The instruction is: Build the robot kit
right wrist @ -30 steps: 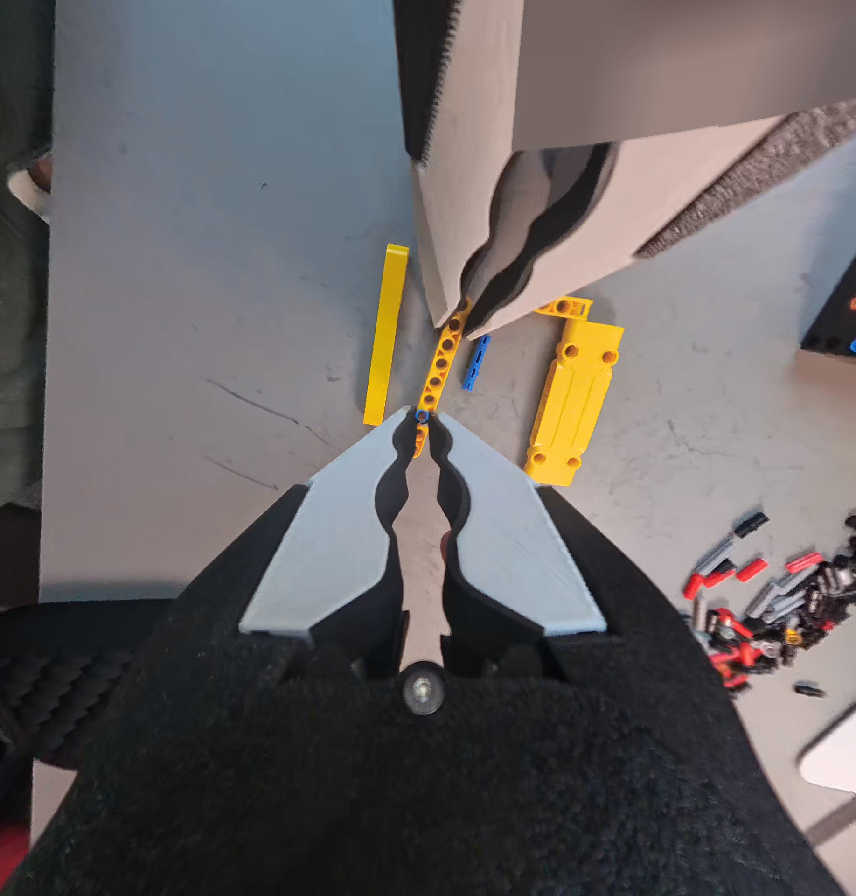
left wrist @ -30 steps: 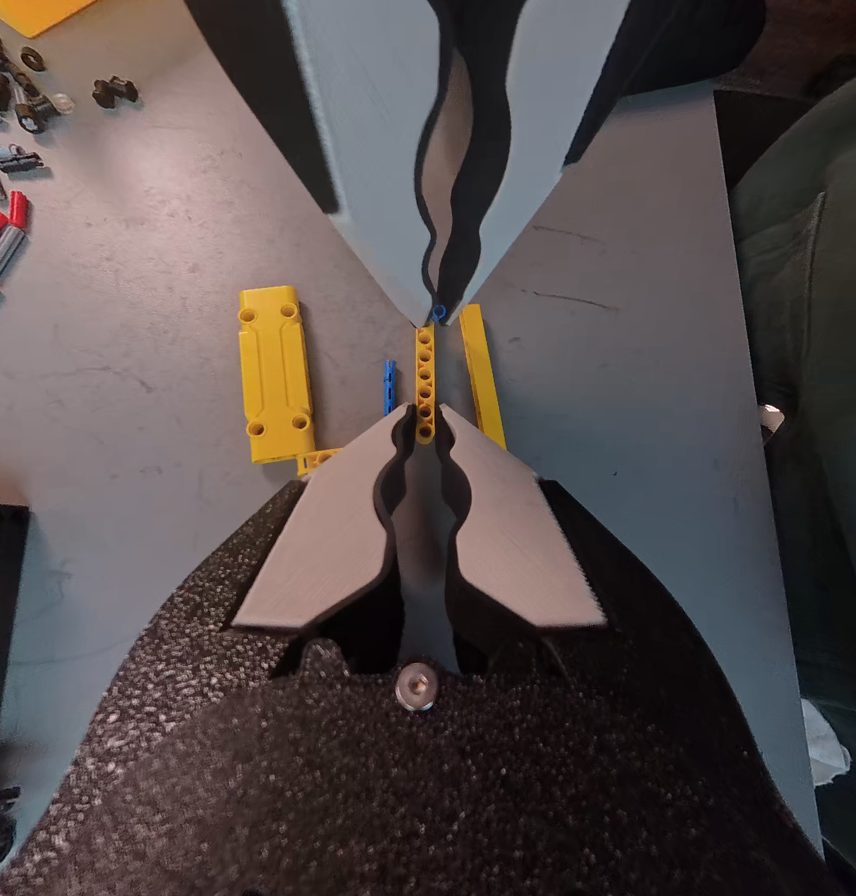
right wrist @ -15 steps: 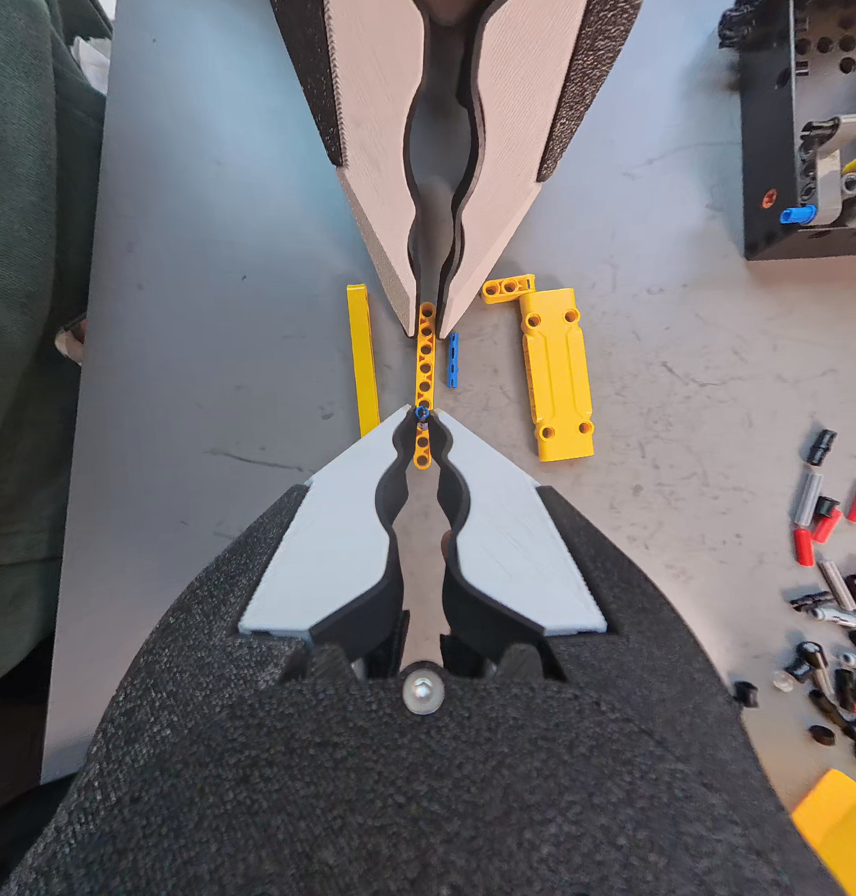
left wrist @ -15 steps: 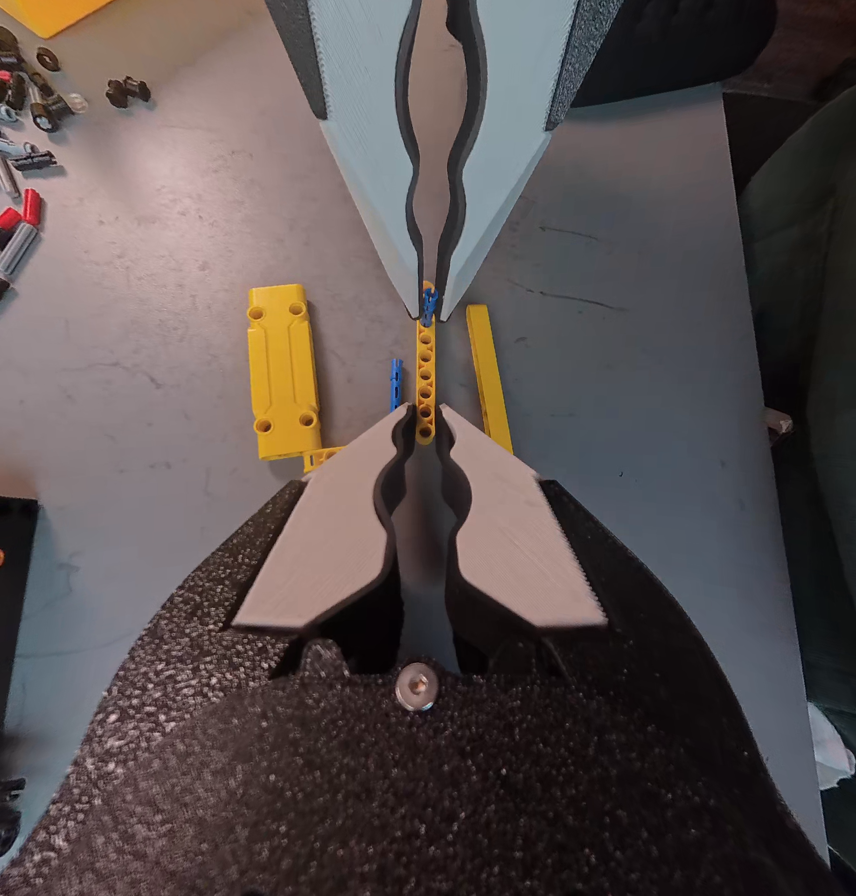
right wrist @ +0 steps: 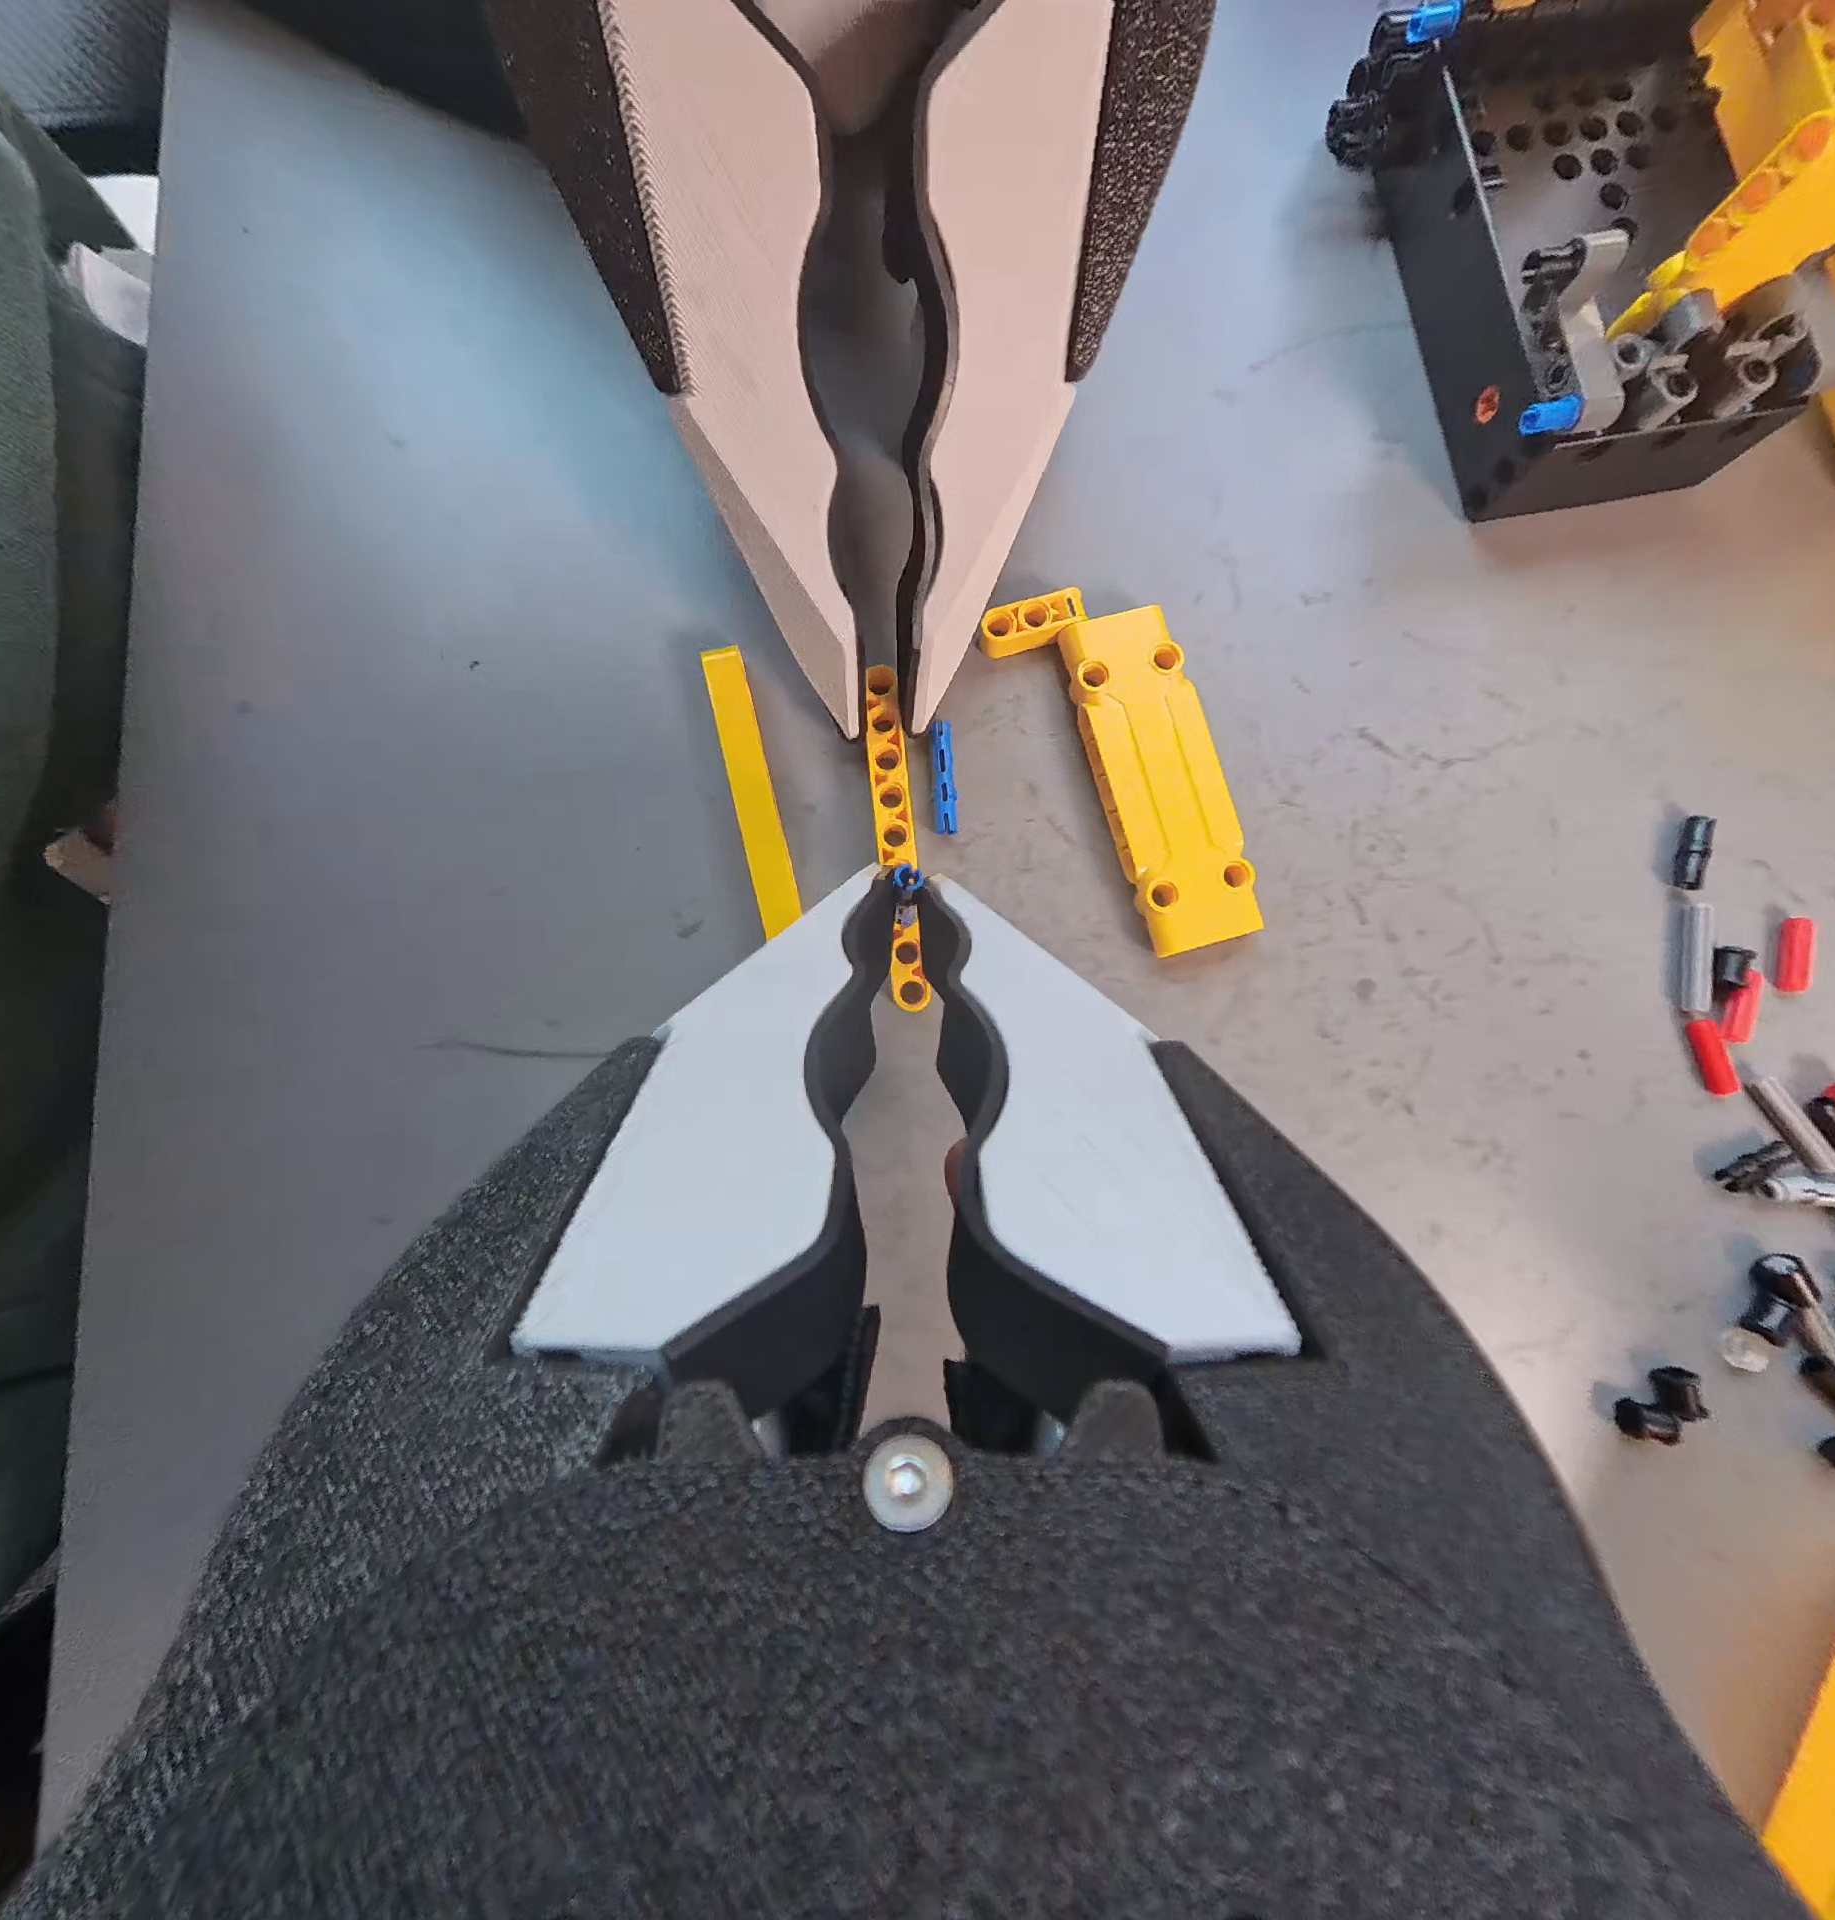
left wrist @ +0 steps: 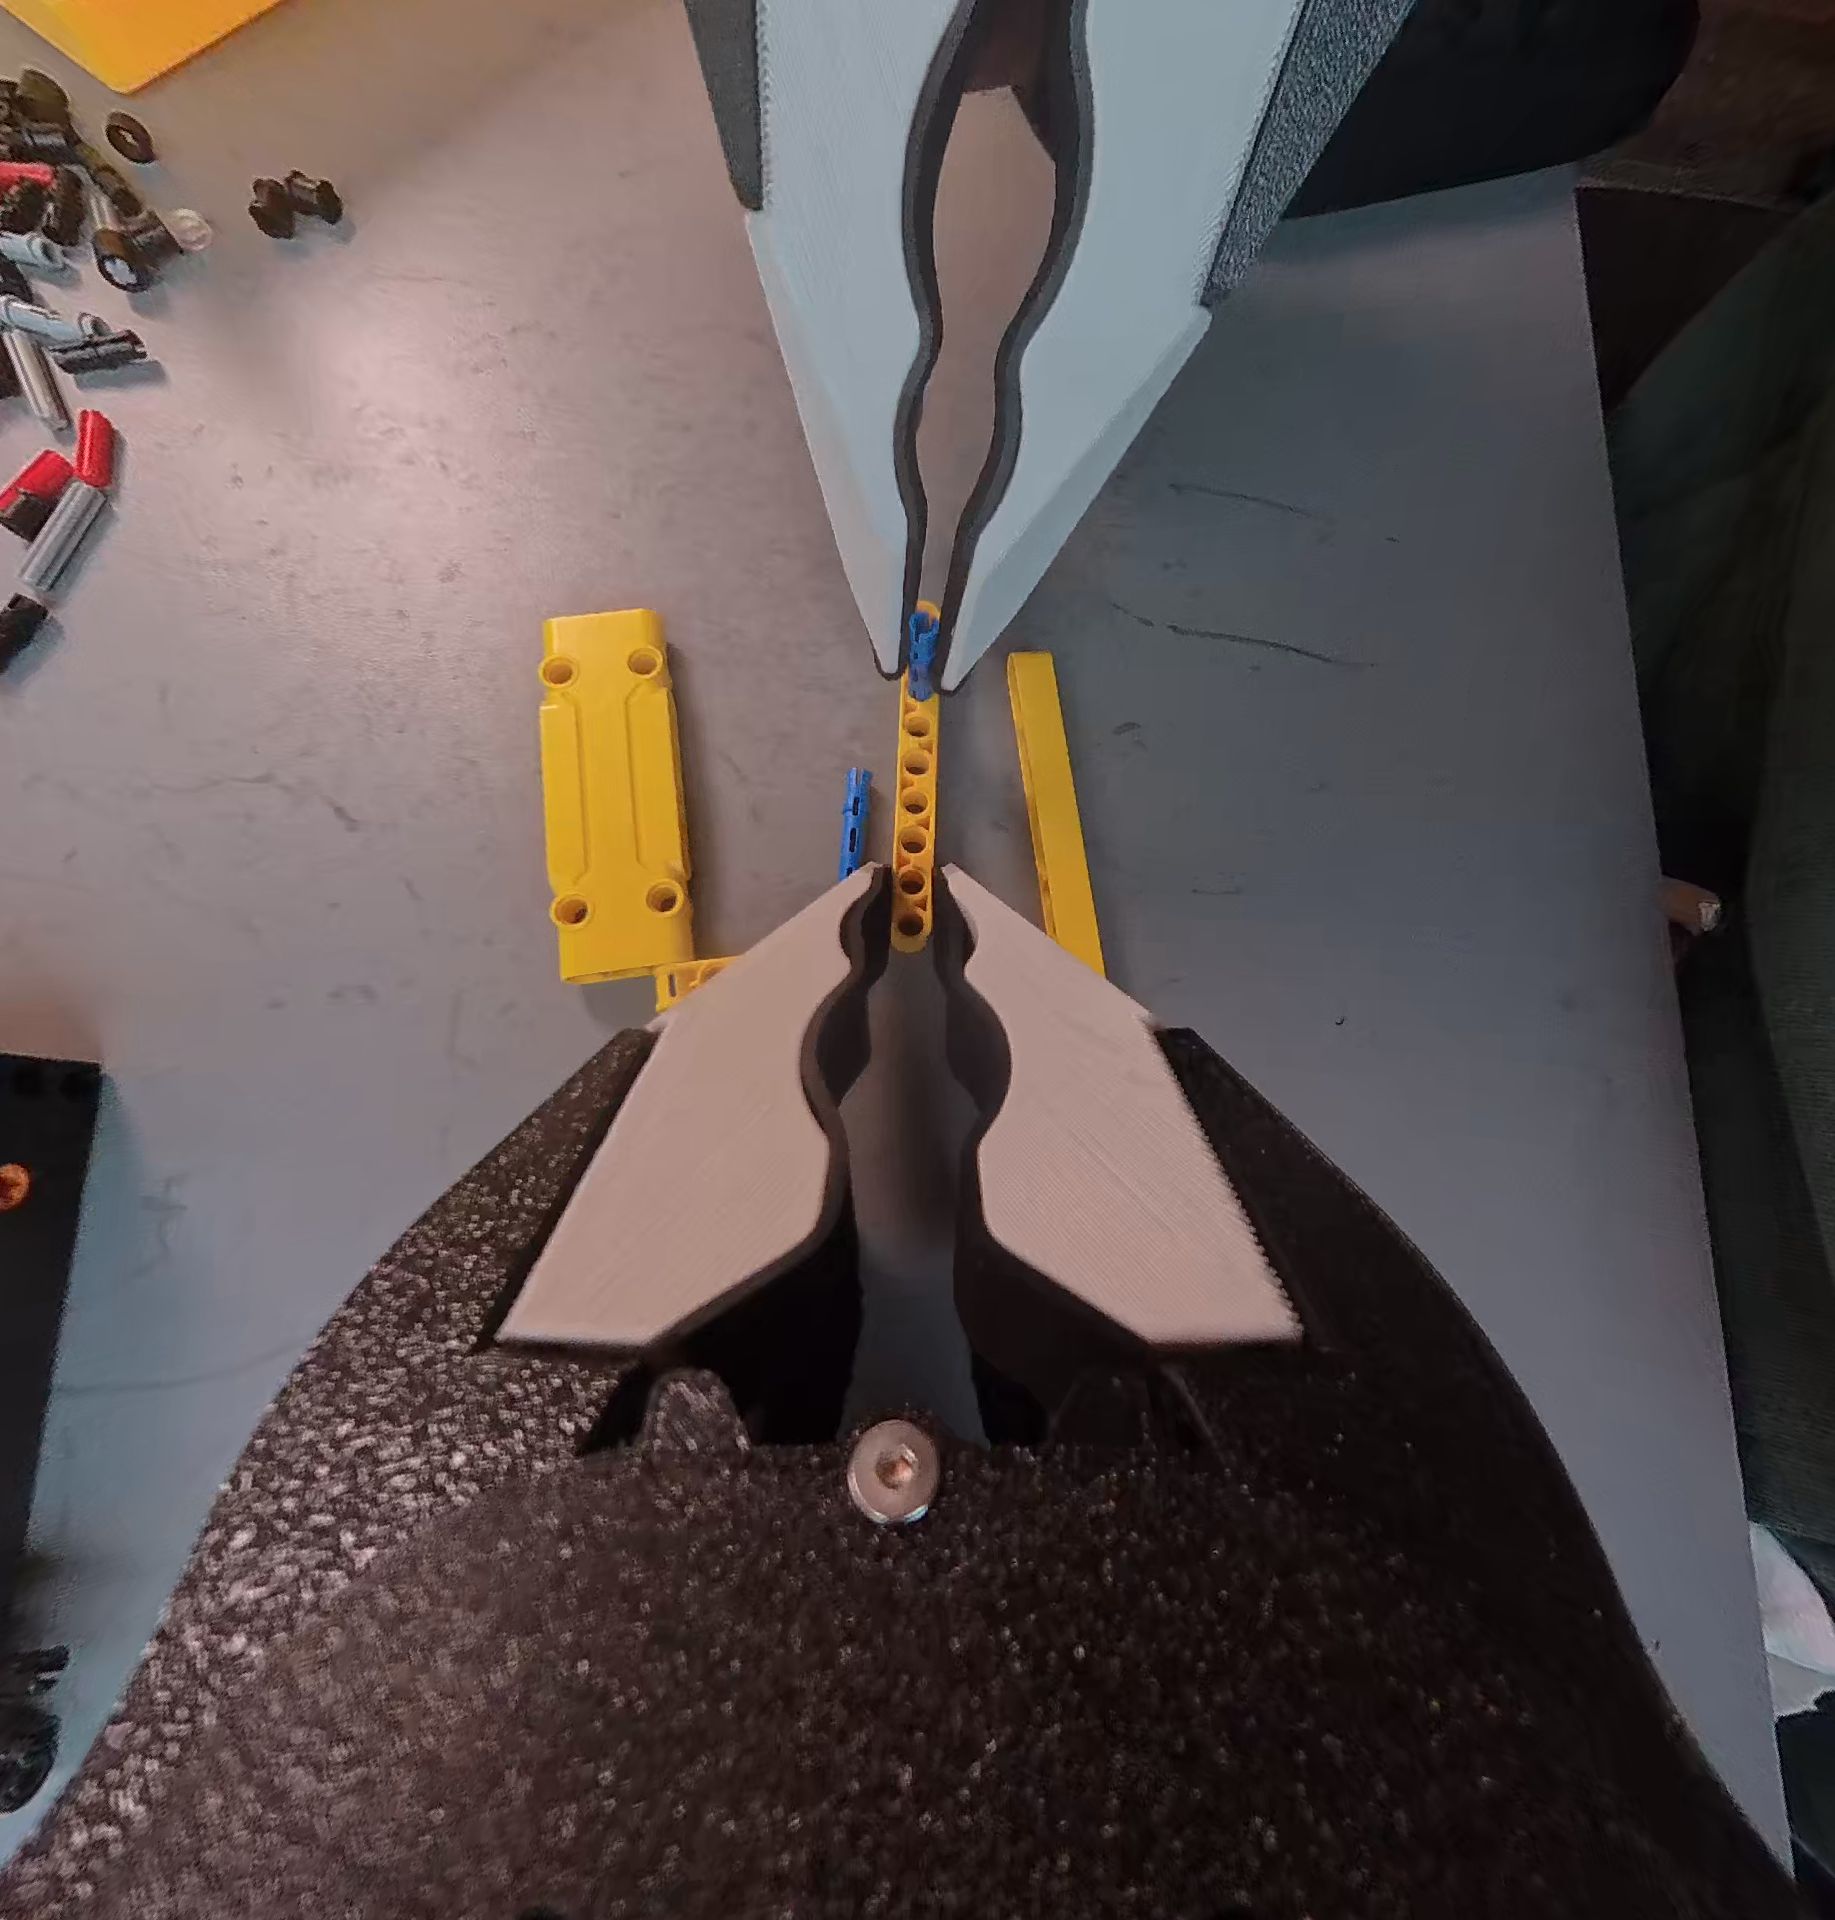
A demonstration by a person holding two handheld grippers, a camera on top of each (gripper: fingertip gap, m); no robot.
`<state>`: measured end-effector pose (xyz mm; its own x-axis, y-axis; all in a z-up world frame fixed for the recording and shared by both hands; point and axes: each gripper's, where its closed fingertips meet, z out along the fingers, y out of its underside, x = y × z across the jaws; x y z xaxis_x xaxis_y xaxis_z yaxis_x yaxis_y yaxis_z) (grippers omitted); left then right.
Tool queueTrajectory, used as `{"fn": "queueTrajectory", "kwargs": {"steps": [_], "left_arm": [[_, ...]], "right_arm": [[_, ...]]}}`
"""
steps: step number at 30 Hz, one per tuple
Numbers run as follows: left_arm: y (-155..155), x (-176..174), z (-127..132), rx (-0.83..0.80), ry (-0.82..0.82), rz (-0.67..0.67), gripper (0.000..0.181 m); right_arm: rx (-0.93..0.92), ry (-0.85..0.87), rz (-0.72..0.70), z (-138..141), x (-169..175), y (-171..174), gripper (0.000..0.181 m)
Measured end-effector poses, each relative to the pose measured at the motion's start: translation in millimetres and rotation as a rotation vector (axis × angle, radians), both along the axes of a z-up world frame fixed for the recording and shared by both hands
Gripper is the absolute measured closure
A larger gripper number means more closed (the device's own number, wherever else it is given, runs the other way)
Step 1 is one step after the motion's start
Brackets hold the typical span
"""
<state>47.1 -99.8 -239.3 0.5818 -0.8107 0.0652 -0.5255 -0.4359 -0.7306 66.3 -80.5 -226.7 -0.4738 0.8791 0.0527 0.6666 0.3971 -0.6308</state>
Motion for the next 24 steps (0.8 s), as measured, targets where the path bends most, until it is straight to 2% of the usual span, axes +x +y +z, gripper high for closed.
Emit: {"fn": "queueTrajectory", "kwargs": {"steps": [2,6,14,17,20,21,22,24], "left_arm": [[0.0,0.2,-0.1,0.005,0.005,-0.001,0.175],[0.2,0.0,-0.2,0.003,0.004,0.003,0.175],[0.2,0.3,-0.2,0.008,0.005,0.0,0.175],[-0.2,0.4,-0.1,0.009,0.005,-0.003,0.175],[-0.7,1.1,-0.2,0.013,0.009,-0.008,0.175],[-0.9,1.2,-0.1,0.014,0.01,-0.009,0.175],[-0.9,1.2,-0.1,0.015,0.01,-0.009,0.175],[-2.0,1.5,0.1,0.013,0.007,-0.017,0.175]], "right_arm": [[0.036,-0.005,0.0,-7.1,1.4,1.8,0.178],[-0.06,0.003,-0.044,-6.8,1.1,1.5,0.178],[-0.034,-0.004,-0.04,-7.5,1.4,1.6,0.178],[-0.09,-0.041,-0.088,-7.7,1.5,1.5,0.178],[-0.096,-0.086,-0.075,-7.3,3.1,-0.3,0.177],[-0.093,-0.094,-0.055,-6.4,3.7,-1.3,0.174],[-0.11,-0.095,-0.034,-2.5,3.5,-4.6,0.162],[-0.135,-0.09,-0.013,9.0,-1.4,-8.6,0.157]]}}
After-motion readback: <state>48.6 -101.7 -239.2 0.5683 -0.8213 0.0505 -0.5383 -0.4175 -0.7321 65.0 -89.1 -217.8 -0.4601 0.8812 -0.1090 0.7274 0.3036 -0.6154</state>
